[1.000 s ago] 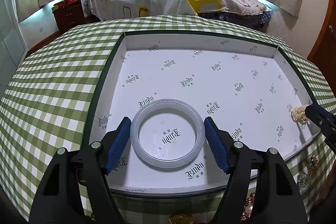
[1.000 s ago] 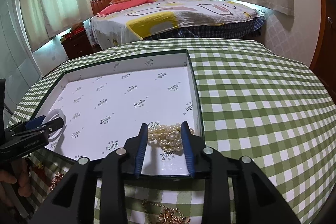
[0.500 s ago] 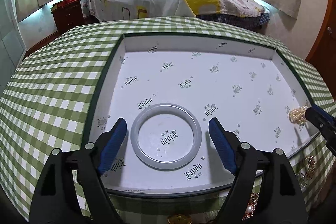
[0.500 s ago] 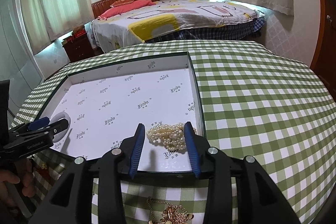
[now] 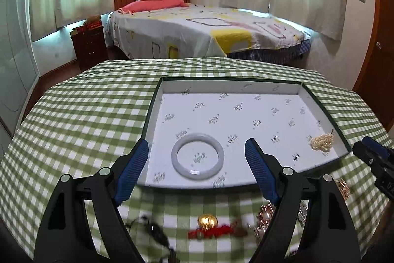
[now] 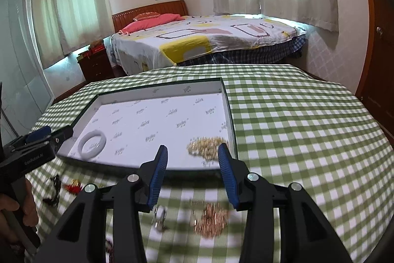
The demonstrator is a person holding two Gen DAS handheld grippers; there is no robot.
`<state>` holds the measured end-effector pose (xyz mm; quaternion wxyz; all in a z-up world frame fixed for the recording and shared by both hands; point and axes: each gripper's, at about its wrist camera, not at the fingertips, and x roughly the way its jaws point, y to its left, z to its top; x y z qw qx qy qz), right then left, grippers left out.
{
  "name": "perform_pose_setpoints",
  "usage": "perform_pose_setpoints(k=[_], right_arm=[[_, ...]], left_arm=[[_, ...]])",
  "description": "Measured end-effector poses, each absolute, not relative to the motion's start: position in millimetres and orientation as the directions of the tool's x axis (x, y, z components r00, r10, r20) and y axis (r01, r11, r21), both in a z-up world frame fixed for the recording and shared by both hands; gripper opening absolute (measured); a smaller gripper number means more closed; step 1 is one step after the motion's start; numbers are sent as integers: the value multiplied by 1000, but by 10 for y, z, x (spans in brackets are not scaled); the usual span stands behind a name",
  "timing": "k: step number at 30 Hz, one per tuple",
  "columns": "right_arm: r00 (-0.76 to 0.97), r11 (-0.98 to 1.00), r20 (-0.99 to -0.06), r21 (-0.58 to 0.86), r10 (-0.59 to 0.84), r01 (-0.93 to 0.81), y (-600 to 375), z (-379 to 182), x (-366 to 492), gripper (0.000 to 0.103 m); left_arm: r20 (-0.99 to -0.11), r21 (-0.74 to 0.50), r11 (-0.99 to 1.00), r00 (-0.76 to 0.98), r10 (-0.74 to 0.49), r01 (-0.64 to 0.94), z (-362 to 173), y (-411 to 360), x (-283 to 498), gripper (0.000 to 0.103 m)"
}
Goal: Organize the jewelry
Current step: 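Open both tools to release the bangle and necklace in the box, then lower the right tool to the red knot charm while the left tool approaches the bead bracelet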
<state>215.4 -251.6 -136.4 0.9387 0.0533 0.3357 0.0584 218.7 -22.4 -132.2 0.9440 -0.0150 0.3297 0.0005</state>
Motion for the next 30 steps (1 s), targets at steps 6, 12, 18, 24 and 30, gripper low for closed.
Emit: perform_pose_setpoints(k=[6, 12, 18, 24, 30], right_arm=[[752, 988, -642, 124, 147, -87, -2428, -1438, 1749, 43], [709, 984, -682, 128, 180, -127, -2269, -1594, 1403, 41], [667, 974, -711, 134, 223, -182, -2094, -1717, 1227, 27], [624, 970, -746, 125, 231, -209, -1955, -1839, 1170, 23], [609, 973, -763, 121, 219, -198, -1980, -1884, 1130, 21]], left_arm=[[-632, -21, 1000, 775, -1, -16, -1381, -233, 1773, 79], [-640, -6, 1000, 768, 19, -31, -1479, -203, 1363, 79], [-648, -3, 999, 761, 27, -38, -1539, -166, 1073, 79], [-654, -9, 999, 756, 24, -40, -1548, -154, 927, 79], [-658, -20, 999, 753, 9, -29, -1561, -191, 898, 79]])
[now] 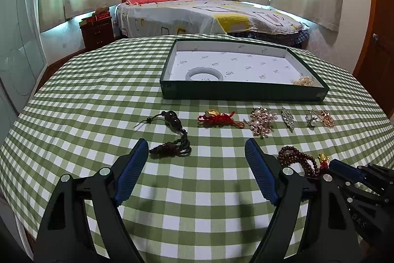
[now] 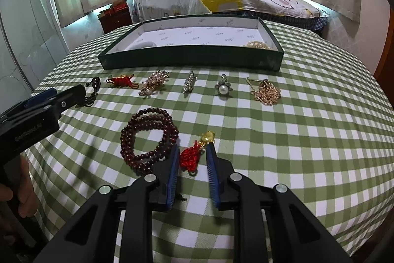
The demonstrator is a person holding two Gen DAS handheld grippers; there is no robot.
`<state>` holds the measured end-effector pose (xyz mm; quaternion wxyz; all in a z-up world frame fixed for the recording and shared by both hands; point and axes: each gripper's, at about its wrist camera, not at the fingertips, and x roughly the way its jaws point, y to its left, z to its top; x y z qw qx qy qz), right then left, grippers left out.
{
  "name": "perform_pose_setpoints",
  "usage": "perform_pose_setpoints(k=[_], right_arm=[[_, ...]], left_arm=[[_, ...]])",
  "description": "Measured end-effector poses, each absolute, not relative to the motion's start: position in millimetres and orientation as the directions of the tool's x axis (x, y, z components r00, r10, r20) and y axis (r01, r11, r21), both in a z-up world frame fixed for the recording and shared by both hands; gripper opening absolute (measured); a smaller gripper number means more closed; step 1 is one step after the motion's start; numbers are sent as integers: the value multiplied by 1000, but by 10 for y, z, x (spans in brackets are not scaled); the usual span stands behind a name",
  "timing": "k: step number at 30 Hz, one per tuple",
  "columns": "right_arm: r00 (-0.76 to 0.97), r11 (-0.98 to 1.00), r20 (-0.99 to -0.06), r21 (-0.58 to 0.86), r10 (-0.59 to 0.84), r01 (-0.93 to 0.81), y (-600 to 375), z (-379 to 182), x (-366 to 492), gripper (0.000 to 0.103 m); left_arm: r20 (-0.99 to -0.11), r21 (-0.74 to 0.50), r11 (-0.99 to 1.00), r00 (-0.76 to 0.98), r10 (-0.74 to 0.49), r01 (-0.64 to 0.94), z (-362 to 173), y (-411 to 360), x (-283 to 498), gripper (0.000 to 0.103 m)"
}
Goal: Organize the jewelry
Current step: 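Lower the right tool to the red knot charm while the left tool approaches the bead bracelet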
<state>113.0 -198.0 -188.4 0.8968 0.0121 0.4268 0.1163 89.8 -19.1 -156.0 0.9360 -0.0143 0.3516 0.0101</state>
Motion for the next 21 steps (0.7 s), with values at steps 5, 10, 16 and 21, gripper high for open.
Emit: perform_pose_setpoints(k=[5, 10, 16, 21], right_arm=[[604, 970, -763, 128, 229, -206, -2001, -1885, 1124, 12], [620, 972, -752, 125, 225, -201, -2070, -1834, 1104, 4], [649, 977, -731, 128, 210, -172, -2238, -1771, 1094, 4], [674, 981, -713, 118, 192, -155, -2352, -1726, 1073, 4]], left_arm=[[-671, -27, 1000, 741, -10, -10, -1600, -261, 876, 79], [-679, -34, 999, 734, -25, 3, -1617, -338, 850, 79], [-690, -43, 999, 722, -54, 34, -1632, -508, 835, 79], [-695, -52, 997, 715, -81, 63, -1647, -652, 829, 79]])
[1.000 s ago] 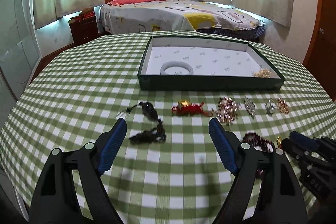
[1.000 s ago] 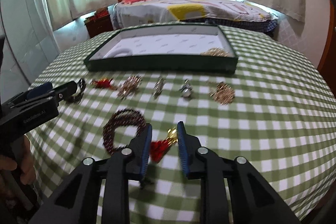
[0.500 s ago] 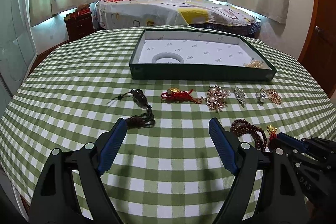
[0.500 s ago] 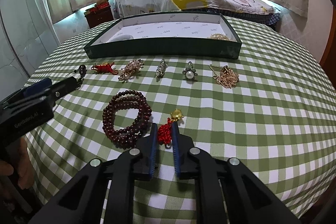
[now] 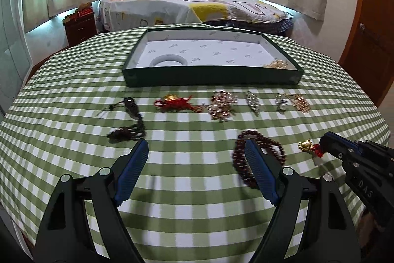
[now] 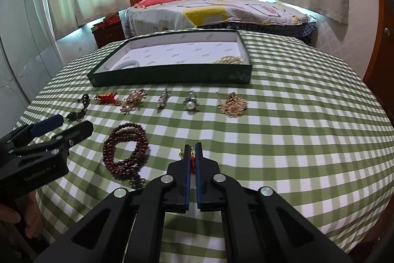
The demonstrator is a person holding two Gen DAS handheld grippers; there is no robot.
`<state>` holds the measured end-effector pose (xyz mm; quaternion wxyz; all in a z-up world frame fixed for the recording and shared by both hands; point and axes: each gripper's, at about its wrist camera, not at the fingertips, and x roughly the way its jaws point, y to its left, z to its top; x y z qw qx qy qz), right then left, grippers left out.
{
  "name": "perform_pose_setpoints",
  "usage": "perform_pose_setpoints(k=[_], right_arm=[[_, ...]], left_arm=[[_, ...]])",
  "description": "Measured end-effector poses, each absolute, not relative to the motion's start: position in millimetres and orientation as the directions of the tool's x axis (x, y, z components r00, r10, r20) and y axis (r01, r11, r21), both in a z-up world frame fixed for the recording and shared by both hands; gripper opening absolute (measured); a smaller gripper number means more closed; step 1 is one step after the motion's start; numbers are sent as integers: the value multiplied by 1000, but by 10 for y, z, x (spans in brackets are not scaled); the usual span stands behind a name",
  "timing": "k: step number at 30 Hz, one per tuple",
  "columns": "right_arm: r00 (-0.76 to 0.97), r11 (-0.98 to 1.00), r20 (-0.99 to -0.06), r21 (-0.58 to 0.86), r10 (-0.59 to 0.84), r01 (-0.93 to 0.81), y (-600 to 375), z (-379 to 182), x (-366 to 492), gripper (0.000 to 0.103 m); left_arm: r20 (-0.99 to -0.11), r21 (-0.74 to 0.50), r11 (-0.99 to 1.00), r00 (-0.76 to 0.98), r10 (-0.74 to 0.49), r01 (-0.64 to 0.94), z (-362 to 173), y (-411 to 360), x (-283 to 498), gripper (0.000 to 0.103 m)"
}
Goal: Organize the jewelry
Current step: 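Lower the right tool to the red knot charm while the left tool approaches the bead bracelet, then grasp the red knot charm with the right tool while the left tool grasps the dark red bead bracelet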
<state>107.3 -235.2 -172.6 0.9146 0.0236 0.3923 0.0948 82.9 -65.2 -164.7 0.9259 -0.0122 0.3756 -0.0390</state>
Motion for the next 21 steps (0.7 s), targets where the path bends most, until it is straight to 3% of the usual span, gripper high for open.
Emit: perform_pose_setpoints(k=[10, 21], right_arm=[[677, 979, -706, 161, 205, -128, -2504, -1751, 1088, 3], [672, 978, -711, 173, 206, -116, -2559, -1792, 1115, 3]], left_arm=[[-722, -94, 987, 675, -156, 127, -1753, -937, 901, 79], [-748, -71, 988, 648, -143, 136, -1888, -1126, 979, 79]])
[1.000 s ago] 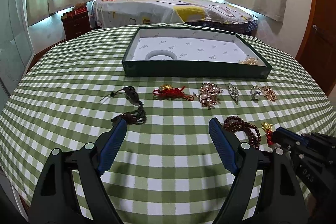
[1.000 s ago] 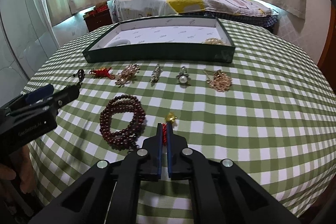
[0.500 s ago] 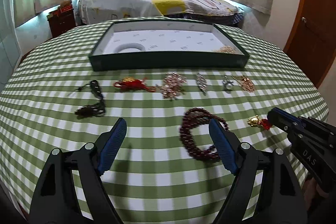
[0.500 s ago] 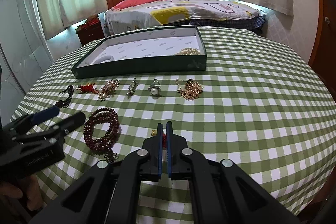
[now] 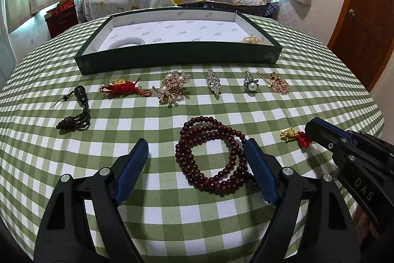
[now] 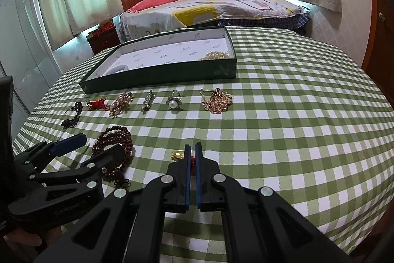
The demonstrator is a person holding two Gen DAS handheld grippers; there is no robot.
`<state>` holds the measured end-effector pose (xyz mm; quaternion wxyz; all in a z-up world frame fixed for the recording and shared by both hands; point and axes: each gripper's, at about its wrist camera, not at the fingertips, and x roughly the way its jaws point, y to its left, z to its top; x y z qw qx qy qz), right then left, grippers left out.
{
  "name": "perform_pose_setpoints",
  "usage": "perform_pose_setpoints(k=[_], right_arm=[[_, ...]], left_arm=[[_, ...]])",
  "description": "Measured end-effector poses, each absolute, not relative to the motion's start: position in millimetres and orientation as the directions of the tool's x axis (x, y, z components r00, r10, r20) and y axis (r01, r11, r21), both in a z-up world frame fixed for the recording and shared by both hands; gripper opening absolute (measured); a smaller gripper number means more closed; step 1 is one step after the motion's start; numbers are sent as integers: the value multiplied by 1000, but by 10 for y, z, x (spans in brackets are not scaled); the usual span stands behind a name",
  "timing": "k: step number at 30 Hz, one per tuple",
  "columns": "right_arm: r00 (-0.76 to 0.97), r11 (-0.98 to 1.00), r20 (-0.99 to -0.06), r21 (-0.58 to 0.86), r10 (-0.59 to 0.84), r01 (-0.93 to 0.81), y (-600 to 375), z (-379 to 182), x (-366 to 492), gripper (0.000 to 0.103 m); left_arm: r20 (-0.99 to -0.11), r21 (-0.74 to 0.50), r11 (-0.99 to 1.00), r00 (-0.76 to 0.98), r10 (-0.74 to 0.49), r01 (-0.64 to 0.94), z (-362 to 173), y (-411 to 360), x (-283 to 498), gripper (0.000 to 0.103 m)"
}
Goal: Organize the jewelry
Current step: 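Grasp the red knot charm with the right tool while the left tool grasps the dark red bead bracelet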
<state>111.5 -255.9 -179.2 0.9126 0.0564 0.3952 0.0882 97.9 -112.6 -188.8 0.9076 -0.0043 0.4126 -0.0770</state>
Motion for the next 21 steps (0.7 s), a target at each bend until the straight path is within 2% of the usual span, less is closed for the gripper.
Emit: perform_pose_setpoints(k=[6, 10, 21], right_arm=[[672, 977, -711, 179, 208, -113, -2584, -1803, 1118, 3], [673, 977, -710, 181, 209, -112, -2590, -1802, 1116, 3], [668, 977, -713, 179, 211, -118, -2561, -1811, 1117, 3]], left_arm=[[-745, -57, 988, 653, -135, 140, -1882, -1183, 992, 79], [-748, -42, 990, 653, -121, 136, -1895, -1216, 1003, 84], [-769, -1, 991, 634, -86, 134, -1994, -1253, 1045, 89]])
